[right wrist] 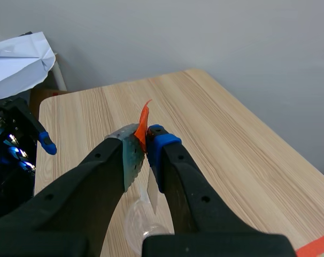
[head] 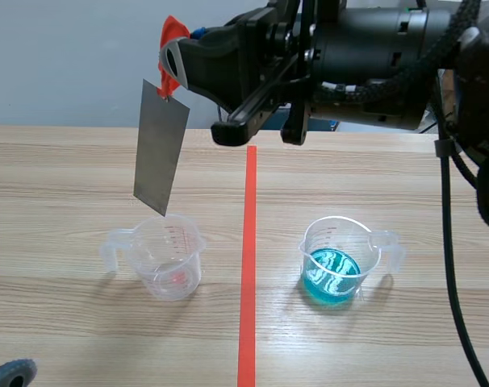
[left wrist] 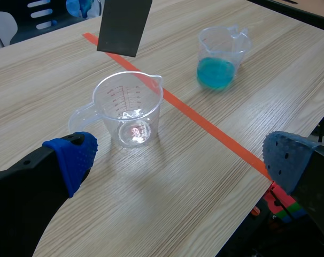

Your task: Do the redox reaction experiment

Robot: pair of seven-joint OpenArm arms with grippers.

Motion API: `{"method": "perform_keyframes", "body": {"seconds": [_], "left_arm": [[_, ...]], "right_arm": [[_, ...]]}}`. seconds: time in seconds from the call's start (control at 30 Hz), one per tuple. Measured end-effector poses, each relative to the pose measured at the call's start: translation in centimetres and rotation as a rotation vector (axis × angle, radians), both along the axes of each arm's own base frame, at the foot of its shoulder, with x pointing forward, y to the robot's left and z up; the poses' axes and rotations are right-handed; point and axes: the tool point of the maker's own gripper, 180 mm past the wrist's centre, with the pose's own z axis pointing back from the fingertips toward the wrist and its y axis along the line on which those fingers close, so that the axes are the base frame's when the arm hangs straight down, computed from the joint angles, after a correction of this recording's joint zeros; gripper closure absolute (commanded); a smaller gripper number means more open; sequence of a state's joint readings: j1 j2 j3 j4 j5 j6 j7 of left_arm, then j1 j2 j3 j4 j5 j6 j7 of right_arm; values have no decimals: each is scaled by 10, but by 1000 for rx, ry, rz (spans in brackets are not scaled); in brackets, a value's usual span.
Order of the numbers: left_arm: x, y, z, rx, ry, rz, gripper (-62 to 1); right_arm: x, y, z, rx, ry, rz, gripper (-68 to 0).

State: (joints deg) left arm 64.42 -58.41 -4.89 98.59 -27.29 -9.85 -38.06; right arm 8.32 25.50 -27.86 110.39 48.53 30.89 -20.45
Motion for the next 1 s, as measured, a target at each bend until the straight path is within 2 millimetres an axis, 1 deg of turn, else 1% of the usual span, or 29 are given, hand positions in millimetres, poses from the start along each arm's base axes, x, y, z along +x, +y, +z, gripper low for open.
{"method": "perform_keyframes", "body": {"seconds": [0.1, 0.27, 0.47, 0.57, 0.67, 0.73, 0.87, 1.0], "left_arm": [[0, 0, 0, 0, 0, 0, -623], [0, 0, 0, 0, 0, 0, -623], [0, 0, 0, 0, 0, 0, -623], [0, 0, 0, 0, 0, 0, -623], [0, 0, 0, -1, -1, 0, -623], [0, 0, 0, -2, -2, 0, -623], [0, 0, 1, -2, -2, 0, -623], [0, 0, 1, -2, -2, 0, -623]], "right_arm": [[3, -9, -3, -5, 2, -23, -10], [14, -30, -5, -51, -17, -77, -10], [24, -57, 4, -67, -65, -143, -10], [24, -66, 9, -93, -93, -162, -10], [19, -70, 20, -94, -121, -161, -10], [17, -75, 23, -106, -132, -169, -10], [18, -89, 21, -143, -133, -200, -10], [14, -95, 10, -174, -110, -200, -10]]}}
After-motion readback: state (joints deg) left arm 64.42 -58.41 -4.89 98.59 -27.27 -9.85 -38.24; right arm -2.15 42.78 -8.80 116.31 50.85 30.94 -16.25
